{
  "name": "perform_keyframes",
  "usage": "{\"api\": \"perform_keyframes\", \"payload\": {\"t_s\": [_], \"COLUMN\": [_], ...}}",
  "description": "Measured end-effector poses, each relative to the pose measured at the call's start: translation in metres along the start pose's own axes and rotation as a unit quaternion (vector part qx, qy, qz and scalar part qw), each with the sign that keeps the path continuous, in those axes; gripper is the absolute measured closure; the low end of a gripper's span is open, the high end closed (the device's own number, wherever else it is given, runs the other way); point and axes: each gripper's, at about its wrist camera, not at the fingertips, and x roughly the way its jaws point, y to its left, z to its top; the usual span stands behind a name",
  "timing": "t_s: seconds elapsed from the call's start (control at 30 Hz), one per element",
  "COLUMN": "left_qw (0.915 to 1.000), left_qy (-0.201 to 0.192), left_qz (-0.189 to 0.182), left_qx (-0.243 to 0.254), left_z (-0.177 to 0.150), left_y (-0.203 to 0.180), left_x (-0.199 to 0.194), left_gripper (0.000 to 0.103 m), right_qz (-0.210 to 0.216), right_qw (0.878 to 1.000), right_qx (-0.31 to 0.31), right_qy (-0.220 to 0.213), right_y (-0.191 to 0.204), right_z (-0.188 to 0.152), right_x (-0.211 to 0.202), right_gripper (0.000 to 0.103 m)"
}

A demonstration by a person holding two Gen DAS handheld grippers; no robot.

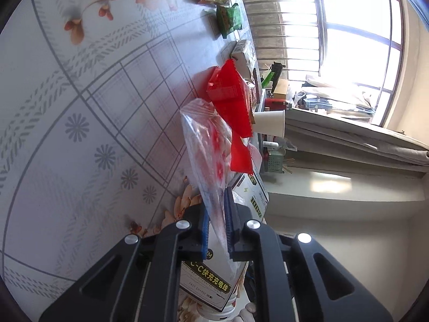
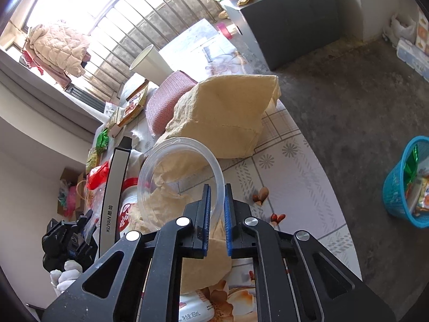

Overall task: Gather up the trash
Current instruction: 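Grasp the clear plastic tub with the right tool while the left tool grasps the clear plastic bag, then carry the clear tub and clear bag over the blue wastebasket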

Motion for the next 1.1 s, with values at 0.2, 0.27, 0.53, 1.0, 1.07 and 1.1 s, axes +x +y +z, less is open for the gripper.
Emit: {"api": "perform_keyframes", "payload": {"t_s": [0.2, 0.27, 0.53, 1.0, 1.07, 1.1], "left_qw": [0.9997, 0.9993, 0.9960, 0.9693, 0.9628, 0.9594], "left_qy": [-0.001, -0.001, -0.010, -0.035, -0.034, -0.033], "left_qz": [-0.006, -0.004, -0.015, -0.033, -0.038, -0.040], "left_qx": [0.025, 0.036, 0.088, 0.241, 0.265, 0.277], "left_z": [-0.017, -0.024, -0.055, -0.118, -0.129, -0.135], "left_y": [-0.002, -0.003, -0.014, -0.068, -0.082, -0.089], "left_x": [-0.019, -0.025, -0.054, -0.105, -0.108, -0.109], "left_gripper": [0.095, 0.096, 0.096, 0.096, 0.096, 0.096], "right_qz": [0.002, 0.005, 0.024, 0.068, 0.076, 0.078], "right_qw": [1.000, 1.000, 0.998, 0.994, 0.992, 0.991], "right_qx": [-0.003, -0.004, -0.010, -0.005, 0.005, 0.011], "right_qy": [-0.014, -0.020, -0.049, -0.091, -0.100, -0.106], "right_y": [0.002, 0.002, 0.006, -0.011, -0.020, -0.026], "right_z": [-0.001, -0.002, -0.007, -0.027, -0.031, -0.033], "right_x": [-0.011, -0.015, -0.043, -0.106, -0.119, -0.125], "right_gripper": [0.099, 0.099, 0.099, 0.099, 0.099, 0.099]}}
